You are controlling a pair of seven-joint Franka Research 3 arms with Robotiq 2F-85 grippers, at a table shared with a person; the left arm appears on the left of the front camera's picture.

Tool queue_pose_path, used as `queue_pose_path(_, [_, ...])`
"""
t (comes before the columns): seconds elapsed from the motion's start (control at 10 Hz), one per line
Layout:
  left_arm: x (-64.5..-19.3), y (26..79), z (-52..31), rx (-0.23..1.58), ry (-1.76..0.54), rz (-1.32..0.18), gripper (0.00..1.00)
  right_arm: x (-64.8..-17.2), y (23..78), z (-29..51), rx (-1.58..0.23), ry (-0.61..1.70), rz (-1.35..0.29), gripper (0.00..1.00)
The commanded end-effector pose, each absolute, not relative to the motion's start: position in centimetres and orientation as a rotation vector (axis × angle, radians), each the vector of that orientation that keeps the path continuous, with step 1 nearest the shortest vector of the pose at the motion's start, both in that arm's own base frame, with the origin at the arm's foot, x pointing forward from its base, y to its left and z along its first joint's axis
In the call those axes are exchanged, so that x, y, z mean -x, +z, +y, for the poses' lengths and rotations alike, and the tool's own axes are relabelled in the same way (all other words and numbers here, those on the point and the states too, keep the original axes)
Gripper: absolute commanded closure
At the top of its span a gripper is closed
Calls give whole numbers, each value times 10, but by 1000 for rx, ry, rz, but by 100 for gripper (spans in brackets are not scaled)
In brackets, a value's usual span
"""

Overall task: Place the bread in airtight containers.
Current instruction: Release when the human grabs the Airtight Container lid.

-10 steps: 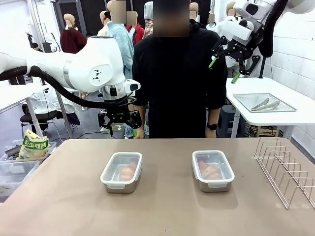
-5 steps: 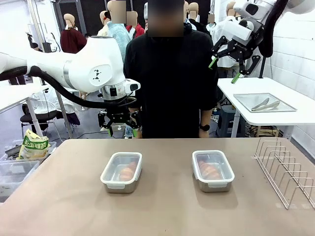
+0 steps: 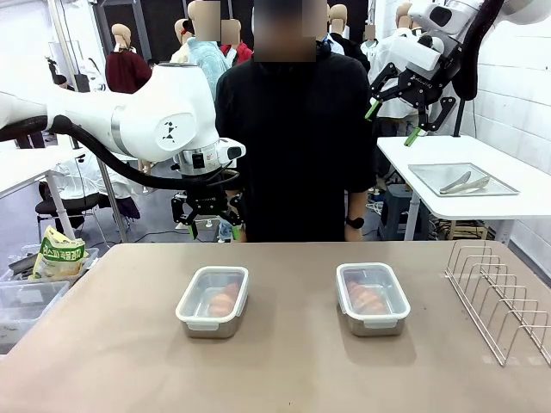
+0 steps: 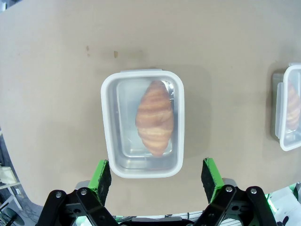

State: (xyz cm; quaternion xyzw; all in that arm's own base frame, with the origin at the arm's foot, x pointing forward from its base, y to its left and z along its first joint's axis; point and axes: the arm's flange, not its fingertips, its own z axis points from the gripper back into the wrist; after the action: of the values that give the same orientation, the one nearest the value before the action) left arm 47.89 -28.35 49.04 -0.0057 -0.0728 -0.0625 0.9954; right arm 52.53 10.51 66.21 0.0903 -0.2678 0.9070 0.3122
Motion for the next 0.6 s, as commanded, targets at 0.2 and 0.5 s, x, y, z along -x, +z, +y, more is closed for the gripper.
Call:
queue_pose_path(0.2, [-479,492,-283,13,-126,-150,0,-525,662,106,-238,2393,-704,0])
queue_pose_path(0.5, [-479,492,-283,13,-126,-150,0,-525,662,106,-238,2393,-704,0])
